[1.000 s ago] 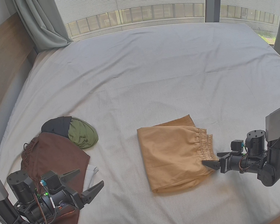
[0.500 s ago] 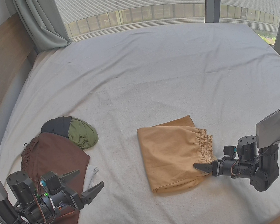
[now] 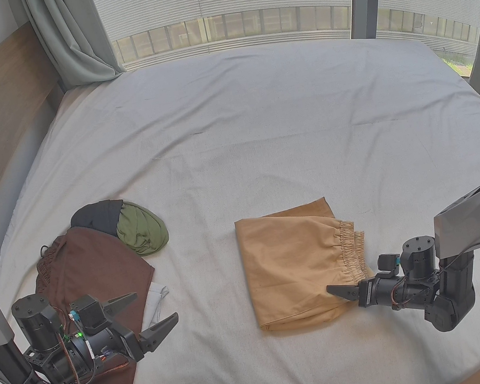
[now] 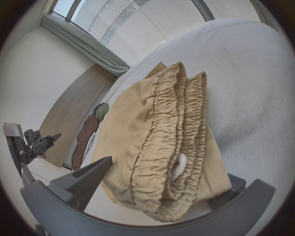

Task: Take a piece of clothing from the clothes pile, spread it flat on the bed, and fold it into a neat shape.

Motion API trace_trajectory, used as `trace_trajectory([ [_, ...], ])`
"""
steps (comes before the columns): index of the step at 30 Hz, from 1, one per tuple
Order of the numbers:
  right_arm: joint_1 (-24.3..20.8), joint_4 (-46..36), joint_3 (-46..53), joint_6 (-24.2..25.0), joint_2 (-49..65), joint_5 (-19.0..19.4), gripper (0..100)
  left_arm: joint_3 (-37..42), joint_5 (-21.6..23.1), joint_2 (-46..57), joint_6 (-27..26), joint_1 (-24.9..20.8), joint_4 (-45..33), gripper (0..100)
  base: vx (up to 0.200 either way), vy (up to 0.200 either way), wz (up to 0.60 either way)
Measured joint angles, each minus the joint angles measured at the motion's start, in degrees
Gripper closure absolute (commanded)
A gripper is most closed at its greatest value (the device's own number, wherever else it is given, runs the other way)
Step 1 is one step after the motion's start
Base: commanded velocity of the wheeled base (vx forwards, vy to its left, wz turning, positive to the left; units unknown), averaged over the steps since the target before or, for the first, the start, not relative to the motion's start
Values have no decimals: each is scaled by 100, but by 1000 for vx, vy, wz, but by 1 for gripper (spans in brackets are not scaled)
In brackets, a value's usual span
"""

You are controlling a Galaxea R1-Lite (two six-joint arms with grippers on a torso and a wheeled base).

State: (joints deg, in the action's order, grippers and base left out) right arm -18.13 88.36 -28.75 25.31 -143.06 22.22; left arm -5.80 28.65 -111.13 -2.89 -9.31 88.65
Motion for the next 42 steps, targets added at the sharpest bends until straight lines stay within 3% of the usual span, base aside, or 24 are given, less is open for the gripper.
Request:
trace_trajectory([
  [42, -78, -6, 39, -16, 319, 90, 100, 21, 0, -11, 0, 0, 2, 0, 0, 0, 0],
])
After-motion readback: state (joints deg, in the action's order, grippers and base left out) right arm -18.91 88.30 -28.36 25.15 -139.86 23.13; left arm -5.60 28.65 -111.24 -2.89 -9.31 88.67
